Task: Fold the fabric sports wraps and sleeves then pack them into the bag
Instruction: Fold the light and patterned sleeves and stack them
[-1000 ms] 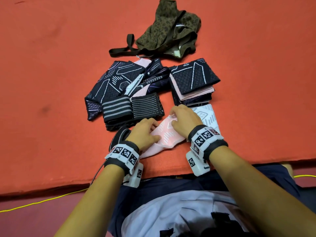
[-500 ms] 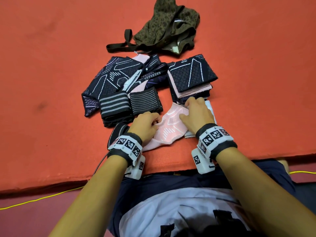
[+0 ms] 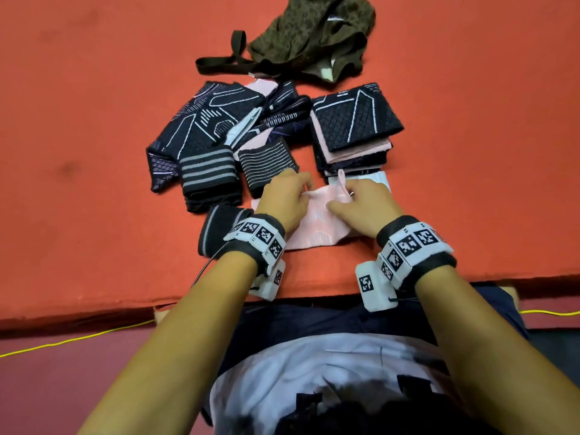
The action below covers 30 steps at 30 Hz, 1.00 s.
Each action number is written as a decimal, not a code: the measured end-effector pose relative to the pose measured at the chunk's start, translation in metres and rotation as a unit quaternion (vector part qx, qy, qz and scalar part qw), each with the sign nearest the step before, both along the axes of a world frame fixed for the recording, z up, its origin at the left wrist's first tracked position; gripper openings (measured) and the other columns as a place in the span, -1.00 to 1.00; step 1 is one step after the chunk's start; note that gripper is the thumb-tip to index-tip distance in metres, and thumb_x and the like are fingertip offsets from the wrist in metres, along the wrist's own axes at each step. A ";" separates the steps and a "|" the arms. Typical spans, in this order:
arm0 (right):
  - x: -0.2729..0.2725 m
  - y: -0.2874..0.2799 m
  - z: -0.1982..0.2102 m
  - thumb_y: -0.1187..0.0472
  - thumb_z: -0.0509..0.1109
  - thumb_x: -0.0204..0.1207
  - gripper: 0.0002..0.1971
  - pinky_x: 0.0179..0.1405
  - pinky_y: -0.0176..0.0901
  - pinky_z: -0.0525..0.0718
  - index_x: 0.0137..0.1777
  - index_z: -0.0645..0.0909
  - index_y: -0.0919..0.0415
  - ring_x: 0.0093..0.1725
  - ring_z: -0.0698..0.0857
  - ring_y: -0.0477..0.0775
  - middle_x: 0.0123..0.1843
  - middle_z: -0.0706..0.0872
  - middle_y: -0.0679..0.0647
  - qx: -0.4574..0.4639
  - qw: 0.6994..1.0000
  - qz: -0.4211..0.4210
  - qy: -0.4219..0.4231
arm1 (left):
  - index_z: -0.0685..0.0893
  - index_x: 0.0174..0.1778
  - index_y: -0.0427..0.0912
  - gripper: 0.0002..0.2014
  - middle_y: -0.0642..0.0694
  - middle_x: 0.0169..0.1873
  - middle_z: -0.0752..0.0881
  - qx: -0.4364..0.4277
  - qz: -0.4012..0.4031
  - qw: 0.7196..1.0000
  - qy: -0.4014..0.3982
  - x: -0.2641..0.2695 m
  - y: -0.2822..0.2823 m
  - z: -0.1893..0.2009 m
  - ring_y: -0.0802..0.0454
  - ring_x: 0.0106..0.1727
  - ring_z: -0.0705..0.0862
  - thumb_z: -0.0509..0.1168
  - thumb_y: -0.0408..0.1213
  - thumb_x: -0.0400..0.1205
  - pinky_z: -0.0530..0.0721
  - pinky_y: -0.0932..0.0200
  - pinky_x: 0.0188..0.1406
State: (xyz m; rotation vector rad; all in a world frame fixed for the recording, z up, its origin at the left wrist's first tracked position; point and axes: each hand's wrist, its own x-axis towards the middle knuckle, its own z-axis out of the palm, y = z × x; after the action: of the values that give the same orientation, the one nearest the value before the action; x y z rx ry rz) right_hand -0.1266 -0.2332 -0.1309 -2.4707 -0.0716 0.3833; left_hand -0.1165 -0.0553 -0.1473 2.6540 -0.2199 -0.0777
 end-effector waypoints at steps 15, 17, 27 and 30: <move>-0.019 0.007 -0.023 -0.01 0.31 0.69 -0.68 -0.27 -0.18 0.53 -0.18 0.79 0.11 -0.50 0.59 -0.26 -0.45 0.72 -0.17 0.242 0.965 -0.088 0.059 | 0.59 -0.29 0.05 -0.77 0.12 -0.33 0.68 -0.167 0.043 0.978 0.116 -0.035 0.009 -0.018 0.29 -0.33 0.57 0.27 -0.34 0.65 0.50 0.41 -0.27; -0.018 0.010 -0.022 0.15 0.40 0.62 -0.85 -0.21 -0.19 0.56 -0.12 0.78 0.14 -0.45 0.63 -0.24 -0.35 0.77 -0.08 0.263 0.958 -0.097 0.063 | 0.65 -0.29 -0.09 -0.73 0.03 -0.30 0.72 -0.259 0.079 0.952 0.143 -0.036 0.014 -0.015 0.16 -0.27 0.63 0.19 -0.29 0.73 0.65 0.15 -0.12; -0.013 0.037 -0.020 0.44 0.47 0.50 -0.64 0.00 -0.04 0.82 0.26 0.62 0.15 -0.08 0.80 0.08 0.19 0.73 0.12 0.342 0.929 -0.083 0.117 | 0.70 0.29 0.06 -0.75 0.12 0.10 0.76 -0.186 0.064 0.964 0.181 -0.046 0.038 0.012 0.16 0.06 0.70 0.33 -0.13 0.69 0.63 0.20 0.12; -0.013 0.036 -0.021 0.29 0.50 0.43 -0.67 0.13 -0.01 0.75 0.17 0.67 -0.01 -0.08 0.74 0.01 0.17 0.72 -0.06 0.237 0.969 -0.055 0.037 | 0.64 0.37 -0.01 -0.67 0.08 0.13 0.70 -0.141 0.078 0.976 0.148 -0.045 0.039 0.008 0.14 0.09 0.63 0.30 -0.33 0.69 0.44 0.47 -0.09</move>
State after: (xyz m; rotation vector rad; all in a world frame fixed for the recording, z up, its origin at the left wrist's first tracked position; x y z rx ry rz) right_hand -0.1396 -0.1968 -0.1518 -1.9774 0.0064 0.3625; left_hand -0.1612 -0.0167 -0.1391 2.3299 0.0722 -0.3600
